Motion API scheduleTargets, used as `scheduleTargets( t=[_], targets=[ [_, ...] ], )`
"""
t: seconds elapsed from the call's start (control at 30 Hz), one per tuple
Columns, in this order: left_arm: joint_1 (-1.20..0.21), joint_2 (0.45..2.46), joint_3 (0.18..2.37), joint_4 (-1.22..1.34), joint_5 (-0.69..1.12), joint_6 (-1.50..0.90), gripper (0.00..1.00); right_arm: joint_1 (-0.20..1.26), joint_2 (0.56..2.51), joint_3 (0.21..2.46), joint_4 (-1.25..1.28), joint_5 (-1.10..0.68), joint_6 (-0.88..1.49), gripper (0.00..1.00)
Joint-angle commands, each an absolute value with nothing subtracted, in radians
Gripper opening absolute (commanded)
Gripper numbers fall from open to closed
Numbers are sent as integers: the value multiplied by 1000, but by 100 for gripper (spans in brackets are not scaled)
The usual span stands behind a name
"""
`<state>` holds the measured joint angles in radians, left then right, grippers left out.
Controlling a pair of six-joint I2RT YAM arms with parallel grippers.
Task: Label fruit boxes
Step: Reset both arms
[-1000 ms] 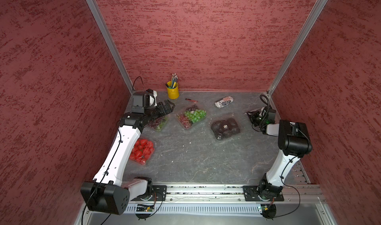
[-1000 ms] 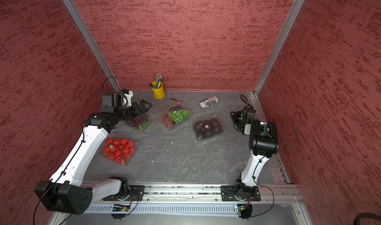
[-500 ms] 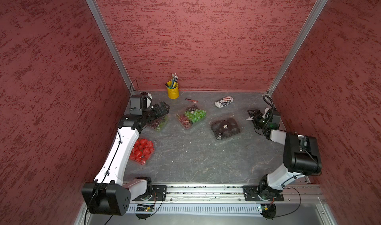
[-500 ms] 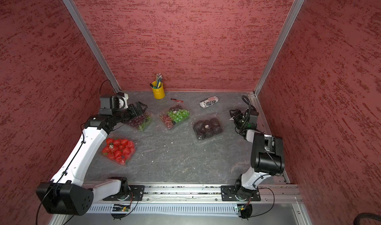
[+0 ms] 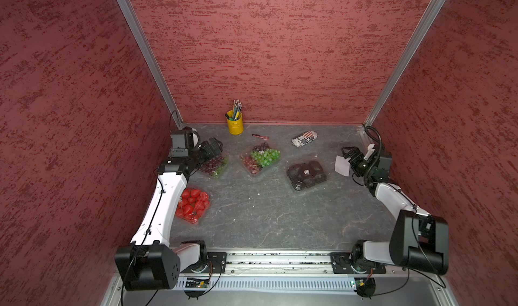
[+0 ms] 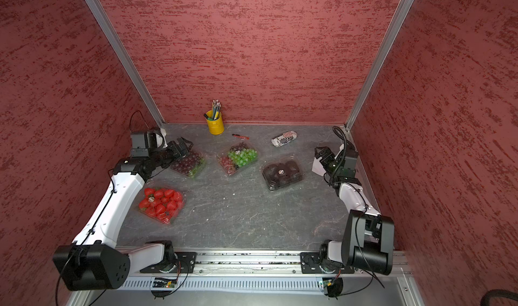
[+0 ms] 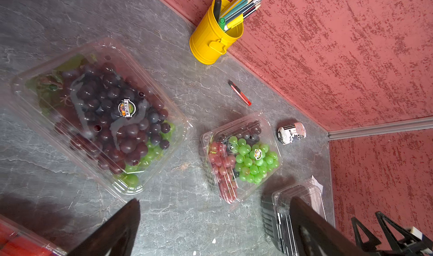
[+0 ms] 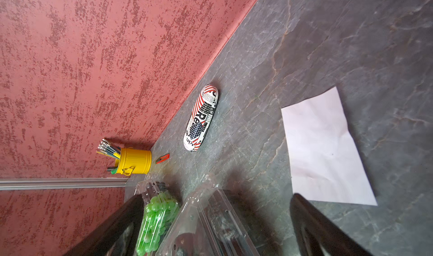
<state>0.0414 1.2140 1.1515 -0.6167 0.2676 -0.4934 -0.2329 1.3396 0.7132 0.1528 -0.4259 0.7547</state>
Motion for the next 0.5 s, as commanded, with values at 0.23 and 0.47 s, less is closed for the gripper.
scheduleTargets(
  t=[0.23,0.47],
  targets=[
    [51,1233,1064,-417,142,-439,100,-228,1357,705,129,-211,567,99],
    [43,1272,847,-68,-89,-236,100,-173,1276,566,432,-1,381,99]
  ],
)
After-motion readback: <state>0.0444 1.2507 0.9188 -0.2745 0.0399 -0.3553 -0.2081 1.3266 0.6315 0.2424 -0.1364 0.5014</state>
